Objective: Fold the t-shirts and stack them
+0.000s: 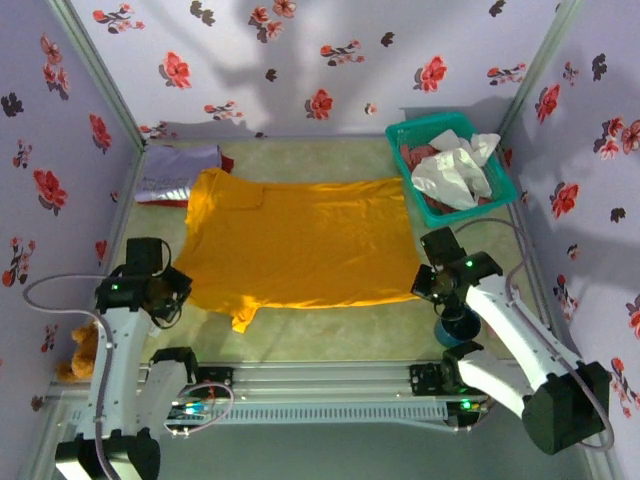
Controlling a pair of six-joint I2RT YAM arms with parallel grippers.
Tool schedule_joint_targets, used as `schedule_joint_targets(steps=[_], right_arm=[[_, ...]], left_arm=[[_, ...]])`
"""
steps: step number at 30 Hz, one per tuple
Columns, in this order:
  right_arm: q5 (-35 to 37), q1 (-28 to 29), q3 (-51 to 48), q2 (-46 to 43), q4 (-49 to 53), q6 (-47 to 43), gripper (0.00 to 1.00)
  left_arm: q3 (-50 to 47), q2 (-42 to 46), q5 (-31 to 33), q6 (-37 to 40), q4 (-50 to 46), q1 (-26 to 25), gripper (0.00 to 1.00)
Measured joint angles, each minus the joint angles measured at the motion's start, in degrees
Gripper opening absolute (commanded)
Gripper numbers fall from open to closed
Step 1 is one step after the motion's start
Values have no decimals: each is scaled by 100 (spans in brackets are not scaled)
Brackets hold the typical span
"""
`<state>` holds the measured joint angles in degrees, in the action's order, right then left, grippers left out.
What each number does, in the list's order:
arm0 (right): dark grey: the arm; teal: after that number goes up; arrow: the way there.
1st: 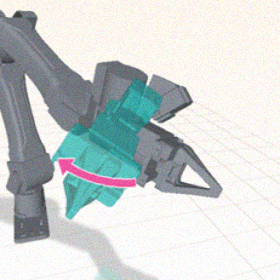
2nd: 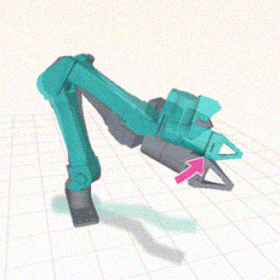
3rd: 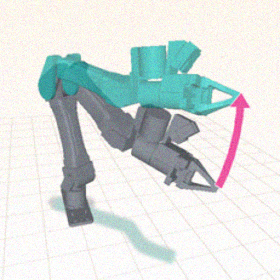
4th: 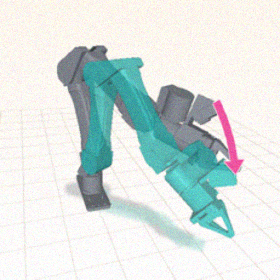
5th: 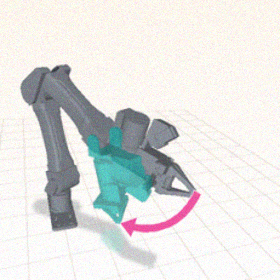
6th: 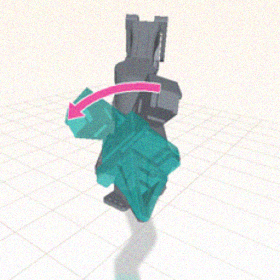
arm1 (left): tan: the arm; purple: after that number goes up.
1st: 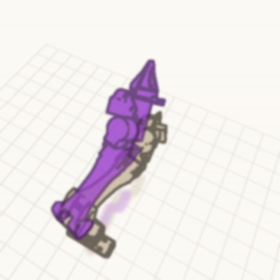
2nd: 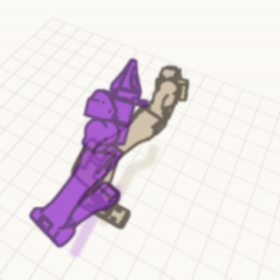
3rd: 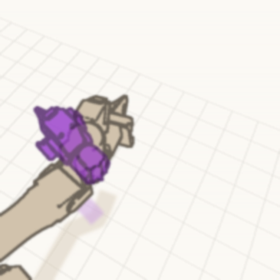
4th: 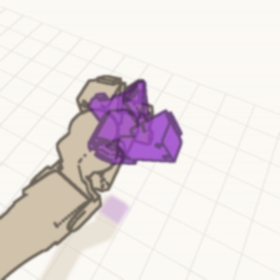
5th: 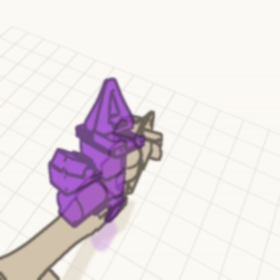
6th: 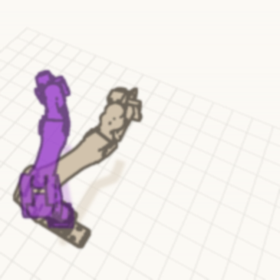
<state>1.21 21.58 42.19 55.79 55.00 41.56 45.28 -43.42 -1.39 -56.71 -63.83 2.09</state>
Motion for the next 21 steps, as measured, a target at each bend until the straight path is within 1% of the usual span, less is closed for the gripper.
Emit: schedule_joint_targets(steps=[3, 11, 14, 17, 19, 21], right_arm=[[2, 94, -17, -28, 101, 109, 0], [-17, 363, -293, -31, 125, 503, 0], [-15, 365, -278, 55, 83, 518, 0], [0, 332, -72, 398, 81, 446, 0], [13, 234, 144, 708, 20, 323, 0], [15, 114, 284, 962, -81, 188, 0]], left_arm=[[50, 35, 142, 0, -256, 0, 0], [-319, 81, 2, 35, -289, 0, 0], [-337, -542, -208, 201, -9, 2, 0], [-251, -1550, -461, 496, 378, 4, 0], [-35, -2114, -479, 769, 520, 4, 0], [229, -2422, -461, 1043, 627, 4, 0]])
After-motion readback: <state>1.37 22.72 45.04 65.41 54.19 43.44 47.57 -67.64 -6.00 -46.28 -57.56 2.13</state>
